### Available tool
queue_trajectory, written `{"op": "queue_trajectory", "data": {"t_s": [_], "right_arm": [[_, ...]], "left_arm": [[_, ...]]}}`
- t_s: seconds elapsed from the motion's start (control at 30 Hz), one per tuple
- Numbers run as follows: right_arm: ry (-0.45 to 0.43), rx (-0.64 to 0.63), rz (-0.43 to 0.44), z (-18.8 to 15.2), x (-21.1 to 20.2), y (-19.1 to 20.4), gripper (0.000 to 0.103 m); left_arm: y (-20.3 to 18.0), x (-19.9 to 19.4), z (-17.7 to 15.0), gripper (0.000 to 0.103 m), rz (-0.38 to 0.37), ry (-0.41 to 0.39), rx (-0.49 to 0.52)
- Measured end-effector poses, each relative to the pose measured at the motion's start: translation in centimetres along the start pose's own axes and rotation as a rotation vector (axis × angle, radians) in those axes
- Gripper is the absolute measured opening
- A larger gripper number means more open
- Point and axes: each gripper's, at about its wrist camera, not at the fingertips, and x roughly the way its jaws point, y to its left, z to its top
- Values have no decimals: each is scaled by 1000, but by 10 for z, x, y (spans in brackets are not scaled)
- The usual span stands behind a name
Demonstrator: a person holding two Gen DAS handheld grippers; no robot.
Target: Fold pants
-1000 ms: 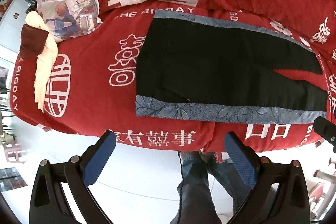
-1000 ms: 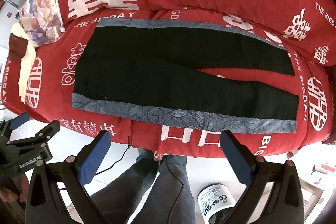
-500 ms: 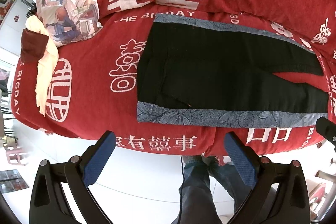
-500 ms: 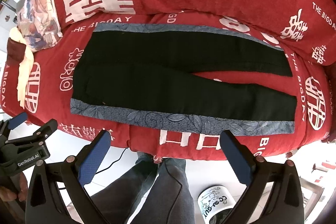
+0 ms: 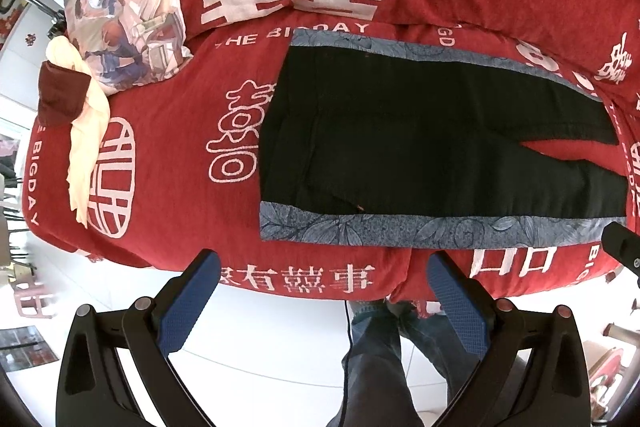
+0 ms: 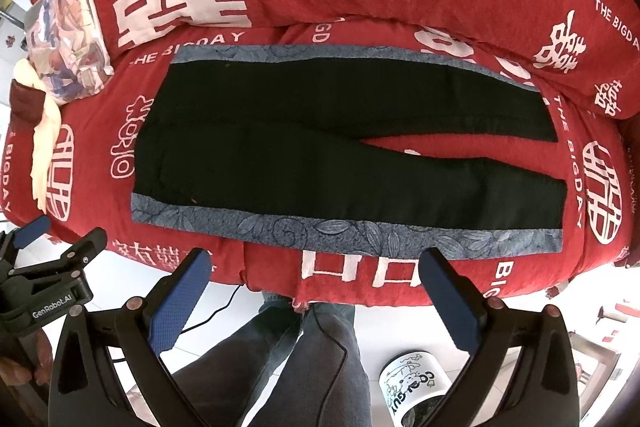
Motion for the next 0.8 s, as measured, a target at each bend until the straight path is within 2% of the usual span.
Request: {"op": "queue_trajectory", "data": {"t_s": [0.43, 0.7, 0.8], "right_arm": [[23, 29, -1, 2, 19, -8, 103], [82, 50, -37, -3, 77, -22, 103], [102, 47, -48, -7, 102, -23, 103]], "left_arm": [[-8, 17, -2, 103, 10, 3, 47], [-25, 58, -10, 103, -69, 15, 73], [-36, 86, -14, 103, -87, 24, 96]]}}
